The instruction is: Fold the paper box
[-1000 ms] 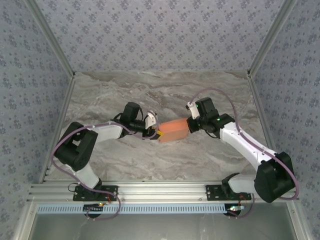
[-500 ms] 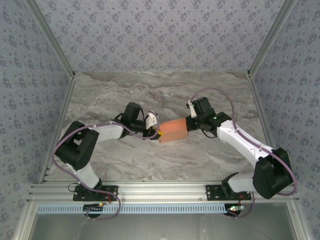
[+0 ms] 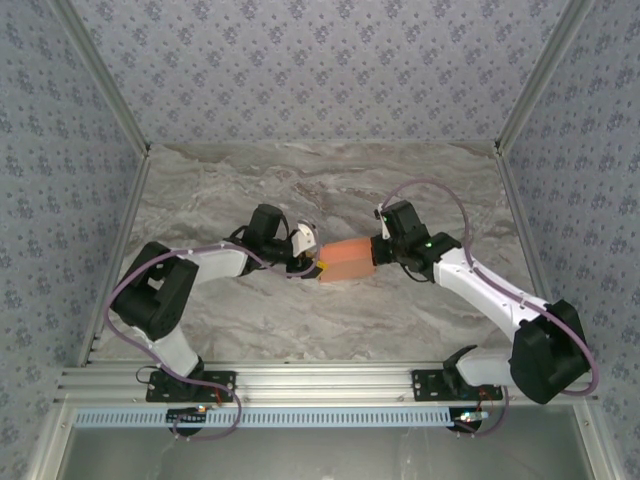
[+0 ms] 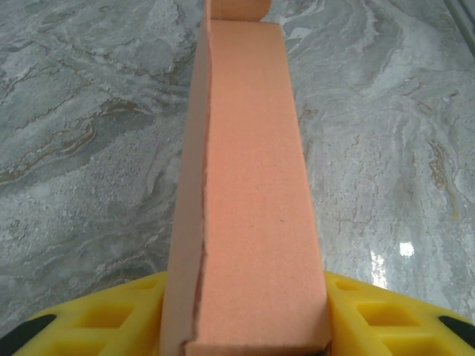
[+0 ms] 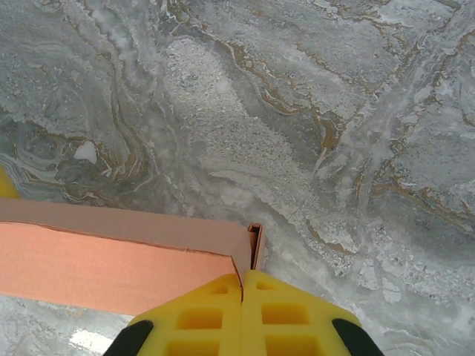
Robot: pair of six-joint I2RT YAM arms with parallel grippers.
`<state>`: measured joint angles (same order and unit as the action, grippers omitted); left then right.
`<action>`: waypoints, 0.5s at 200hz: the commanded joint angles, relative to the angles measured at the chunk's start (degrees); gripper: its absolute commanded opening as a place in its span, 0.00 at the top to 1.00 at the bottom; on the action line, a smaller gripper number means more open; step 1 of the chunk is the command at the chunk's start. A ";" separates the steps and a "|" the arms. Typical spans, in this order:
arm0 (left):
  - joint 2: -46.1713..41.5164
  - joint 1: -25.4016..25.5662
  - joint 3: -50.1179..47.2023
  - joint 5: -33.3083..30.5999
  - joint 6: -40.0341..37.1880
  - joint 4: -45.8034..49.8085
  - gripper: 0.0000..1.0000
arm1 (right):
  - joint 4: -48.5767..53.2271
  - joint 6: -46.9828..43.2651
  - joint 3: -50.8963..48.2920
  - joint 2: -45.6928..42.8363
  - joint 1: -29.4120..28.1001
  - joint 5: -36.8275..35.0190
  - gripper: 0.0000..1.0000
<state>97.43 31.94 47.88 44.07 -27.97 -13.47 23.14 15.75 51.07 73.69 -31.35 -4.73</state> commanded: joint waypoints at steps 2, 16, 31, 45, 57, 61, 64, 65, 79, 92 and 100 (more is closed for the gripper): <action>0.86 -0.02 0.78 -1.10 1.41 0.87 0.50 | 1.15 1.81 -1.71 -0.83 -0.59 -1.58 0.95; 0.41 -0.09 0.80 -1.25 1.97 0.82 0.48 | 1.08 1.92 -1.68 -1.00 -0.79 -1.93 0.95; -0.17 -0.06 0.69 -1.78 2.55 0.80 0.46 | 0.95 1.92 -1.72 -1.14 -0.82 -2.08 0.95; -0.61 -0.07 0.58 -2.19 3.04 0.75 0.44 | 1.01 1.90 -1.73 -1.11 -0.99 -2.12 0.95; -0.96 -0.01 0.56 -2.37 3.58 0.84 0.42 | 0.95 1.76 -1.76 -1.09 -0.93 -2.12 0.95; -1.07 -0.02 0.57 -2.52 3.74 0.93 0.41 | 0.95 1.73 -1.75 -1.16 -0.98 -2.19 0.95; -1.16 -0.05 0.55 -2.60 3.85 0.93 0.40 | 1.02 1.74 -1.74 -1.11 -1.00 -2.17 0.95; -1.22 -0.09 0.55 -2.64 3.91 0.92 0.40 | 1.03 1.74 -1.66 -1.15 -0.99 -2.19 0.95; -1.74 -0.08 0.63 -3.15 4.54 1.44 0.38 | 1.02 1.66 -1.59 -1.18 -0.99 -2.10 0.95; -2.50 -0.08 0.58 -3.72 5.04 2.18 0.37 | 0.82 1.48 -1.67 -1.16 -1.15 -1.96 0.95; -3.11 -0.06 0.44 -4.38 5.72 2.15 0.36 | 0.85 1.41 -1.59 -1.20 -1.11 -2.01 0.95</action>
<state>97.30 31.92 47.86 40.62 -24.01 -12.88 22.44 16.34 50.48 73.25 -31.99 -5.85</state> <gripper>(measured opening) 0.630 0.053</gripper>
